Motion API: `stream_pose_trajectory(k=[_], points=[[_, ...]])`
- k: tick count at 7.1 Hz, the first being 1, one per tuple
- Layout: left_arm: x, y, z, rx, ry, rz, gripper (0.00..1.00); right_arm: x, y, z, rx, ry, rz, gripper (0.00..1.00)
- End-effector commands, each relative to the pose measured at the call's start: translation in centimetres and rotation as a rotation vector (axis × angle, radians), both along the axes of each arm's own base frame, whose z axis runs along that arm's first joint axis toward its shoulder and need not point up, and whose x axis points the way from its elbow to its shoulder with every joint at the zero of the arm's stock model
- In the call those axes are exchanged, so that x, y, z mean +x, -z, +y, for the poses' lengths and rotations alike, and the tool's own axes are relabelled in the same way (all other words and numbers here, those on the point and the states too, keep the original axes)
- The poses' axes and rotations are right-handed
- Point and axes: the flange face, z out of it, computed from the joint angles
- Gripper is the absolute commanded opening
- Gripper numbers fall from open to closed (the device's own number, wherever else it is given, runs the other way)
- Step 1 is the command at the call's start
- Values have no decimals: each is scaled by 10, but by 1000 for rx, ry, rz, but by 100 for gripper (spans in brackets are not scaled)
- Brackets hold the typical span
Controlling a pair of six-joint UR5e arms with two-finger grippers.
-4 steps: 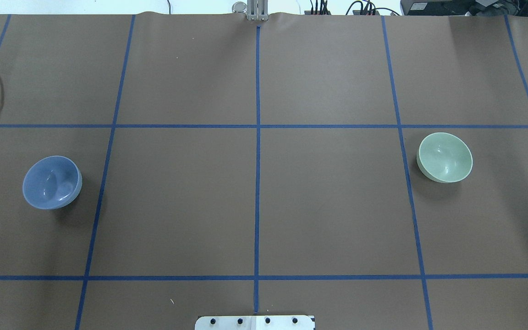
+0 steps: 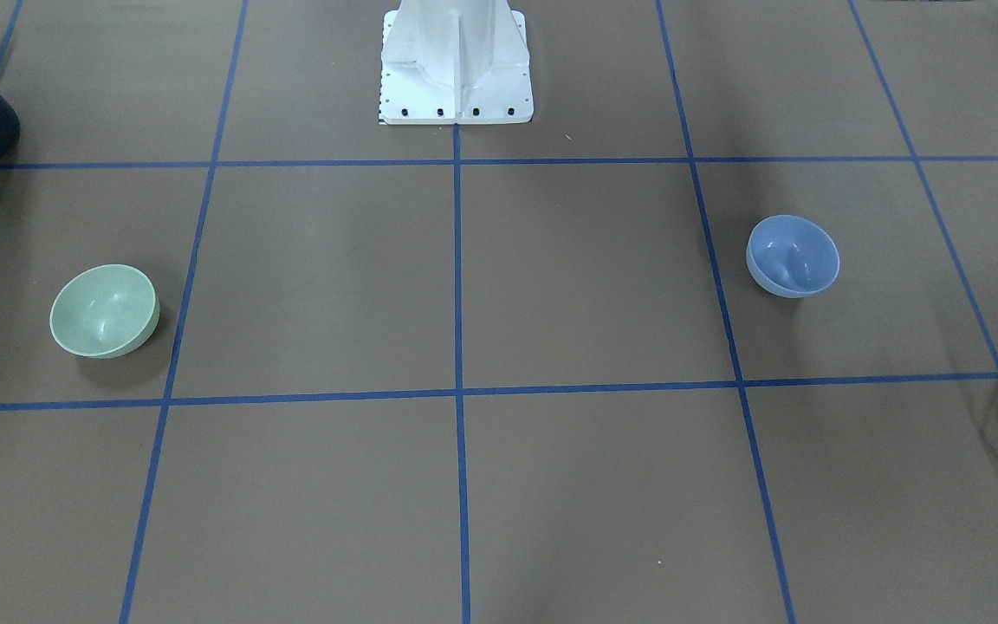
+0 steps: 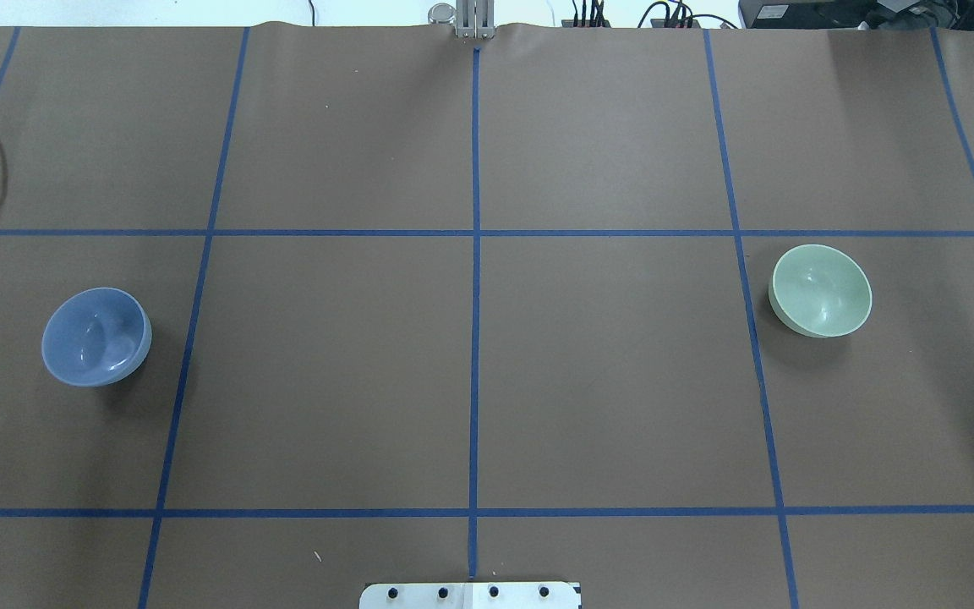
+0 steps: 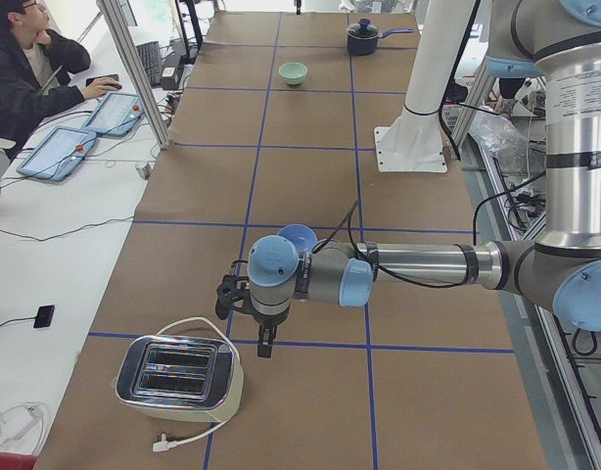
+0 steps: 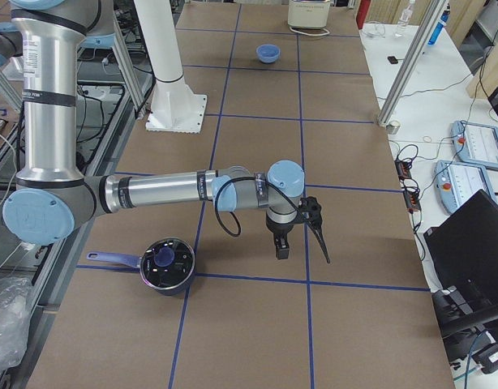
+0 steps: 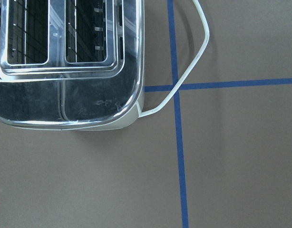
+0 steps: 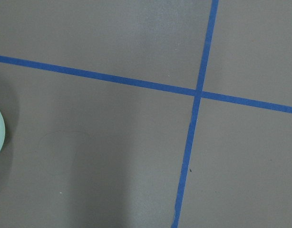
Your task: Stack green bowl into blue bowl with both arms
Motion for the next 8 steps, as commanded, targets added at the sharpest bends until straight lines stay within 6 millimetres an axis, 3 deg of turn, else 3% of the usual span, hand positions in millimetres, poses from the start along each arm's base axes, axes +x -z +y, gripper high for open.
stream_pose_trajectory(k=[1,2,4,5,8], points=[[0,5,-4,16,-2,1,98,-1,5,-8,11,-1,1,100],[0,5,-4,9,3,2,98,-1,2,-8,3,-3,-4,100],[0,35,-30,73,1,1,98,-1,10,-12,23,0,-1,100],[-1,33,-27,73,2,0,98,-1,17,-14,46,9,-2,100],[2,51,-40,146,-3,-3,98,-5,33,-21,132,3,-19,100]])
